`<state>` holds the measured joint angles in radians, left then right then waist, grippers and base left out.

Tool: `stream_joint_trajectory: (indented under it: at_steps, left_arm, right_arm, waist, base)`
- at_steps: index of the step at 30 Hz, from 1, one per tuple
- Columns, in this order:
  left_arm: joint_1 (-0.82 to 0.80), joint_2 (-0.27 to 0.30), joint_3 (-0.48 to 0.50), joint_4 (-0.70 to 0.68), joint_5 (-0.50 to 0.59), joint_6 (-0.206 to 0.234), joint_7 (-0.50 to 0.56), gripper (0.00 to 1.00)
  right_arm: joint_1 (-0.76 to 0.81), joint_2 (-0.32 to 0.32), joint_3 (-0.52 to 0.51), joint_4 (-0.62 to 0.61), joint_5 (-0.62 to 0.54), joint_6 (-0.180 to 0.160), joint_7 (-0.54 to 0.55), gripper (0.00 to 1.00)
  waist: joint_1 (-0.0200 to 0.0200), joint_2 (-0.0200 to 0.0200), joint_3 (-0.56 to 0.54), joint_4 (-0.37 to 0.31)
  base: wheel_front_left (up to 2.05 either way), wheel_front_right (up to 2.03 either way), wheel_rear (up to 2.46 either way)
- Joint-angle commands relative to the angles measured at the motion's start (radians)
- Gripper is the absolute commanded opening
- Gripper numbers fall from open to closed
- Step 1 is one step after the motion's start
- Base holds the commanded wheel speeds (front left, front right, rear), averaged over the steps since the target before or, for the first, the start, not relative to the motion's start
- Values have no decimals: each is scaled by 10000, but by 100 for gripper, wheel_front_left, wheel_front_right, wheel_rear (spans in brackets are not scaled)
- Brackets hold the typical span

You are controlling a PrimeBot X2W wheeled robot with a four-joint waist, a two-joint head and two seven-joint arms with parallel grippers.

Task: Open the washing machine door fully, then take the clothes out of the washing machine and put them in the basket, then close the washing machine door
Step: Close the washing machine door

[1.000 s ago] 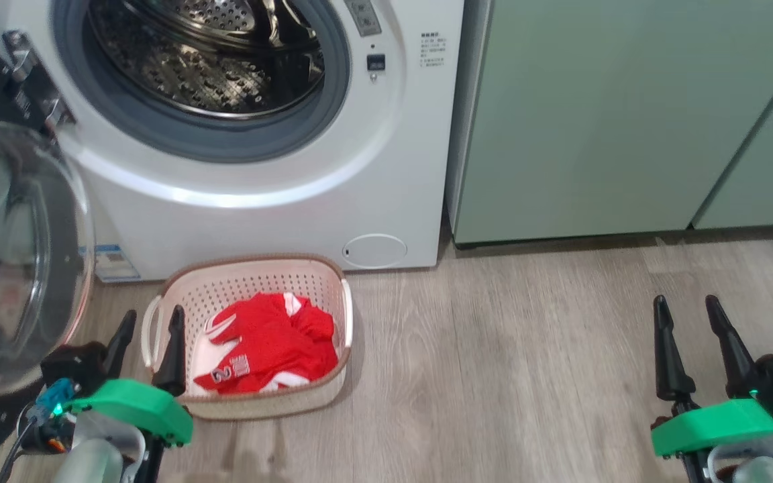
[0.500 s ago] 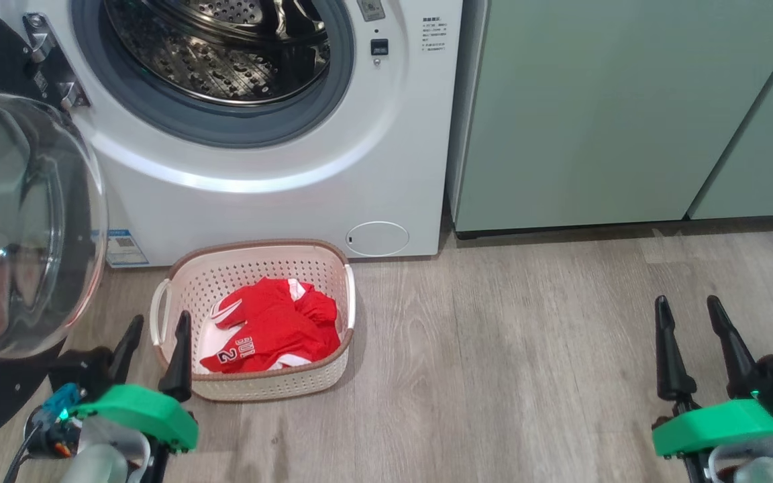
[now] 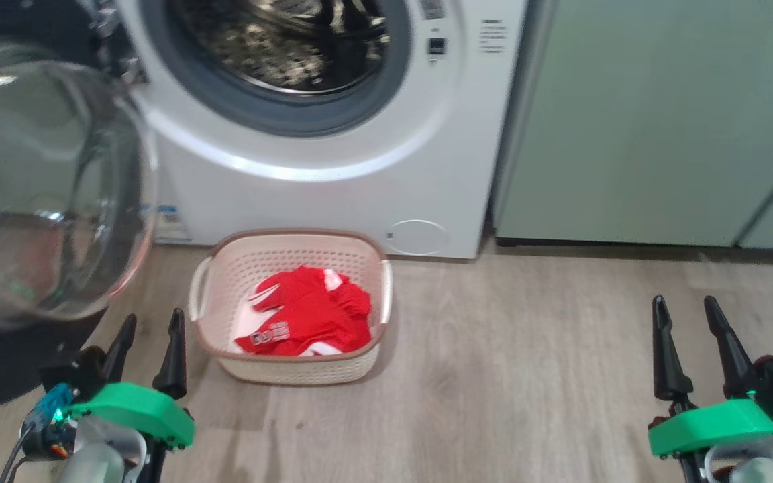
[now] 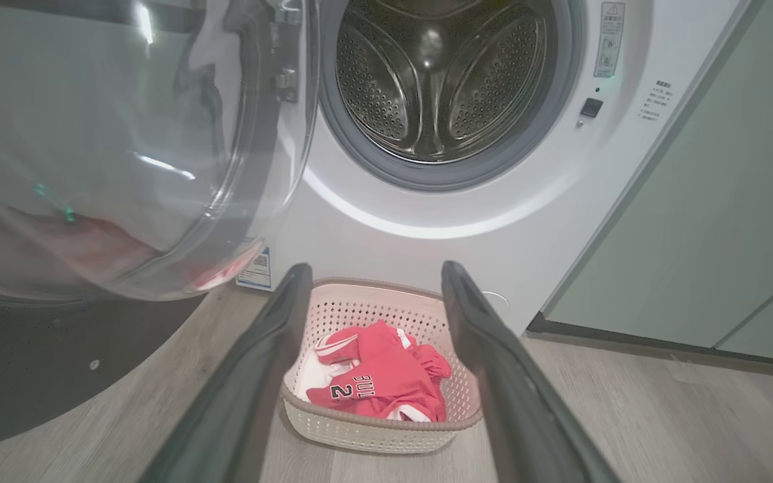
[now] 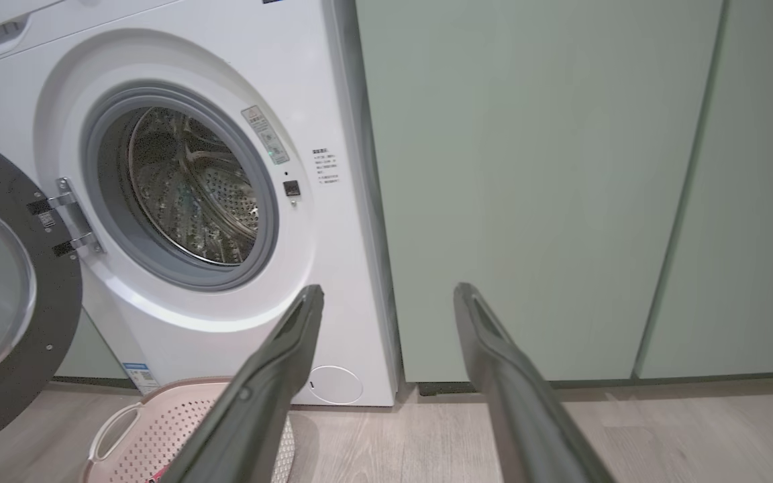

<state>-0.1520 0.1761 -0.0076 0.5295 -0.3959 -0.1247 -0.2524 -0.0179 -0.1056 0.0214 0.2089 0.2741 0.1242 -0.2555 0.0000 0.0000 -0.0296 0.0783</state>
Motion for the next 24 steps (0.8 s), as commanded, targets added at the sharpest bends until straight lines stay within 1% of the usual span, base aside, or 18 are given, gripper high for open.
stream_joint_trajectory:
  at_steps: [1, 15, 16, 17, 21, 24]
  left_arm:
    - [-551, 171, 393, -251, 88, -59, -93, 100]
    - [-788, 52, 744, 21, 249, -59, -93, 100]
    - [-790, 31, 790, 18, 261, -59, -93, 100]
    - [-790, 31, 790, 18, 261, -59, -93, 100]
    - [-834, -66, 881, 67, 324, -59, -93, 100]
    - [-790, -103, 1140, -45, 317, -59, -93, 100]
  right_arm:
    - [-256, -45, 206, -351, -24, 65, -63, 100]
    - [-501, 108, 215, -314, -41, 65, -63, 100]
    - [-534, 111, 243, -312, -45, 65, -63, 100]
    - [-534, 111, 243, -312, -45, 65, -63, 100]
    - [-623, 112, 310, -318, -64, 65, -63, 100]
    - [-854, 69, 555, -281, -60, 65, -63, 100]
  waist:
    - [0, 0, 56, 550]
    - [0, 0, 222, 3234]
    - [0, 0, 229, 3381]
    - [0, 0, 229, 3381]
    - [0, 0, 256, 4003]
    - [0, 0, 418, 4154]
  base:
    - [0, 0, 0]
    - [0, 0, 0]
    - [0, 0, 0]
    - [0, 0, 0]
    - [0, 0, 0]
    - [0, 0, 0]
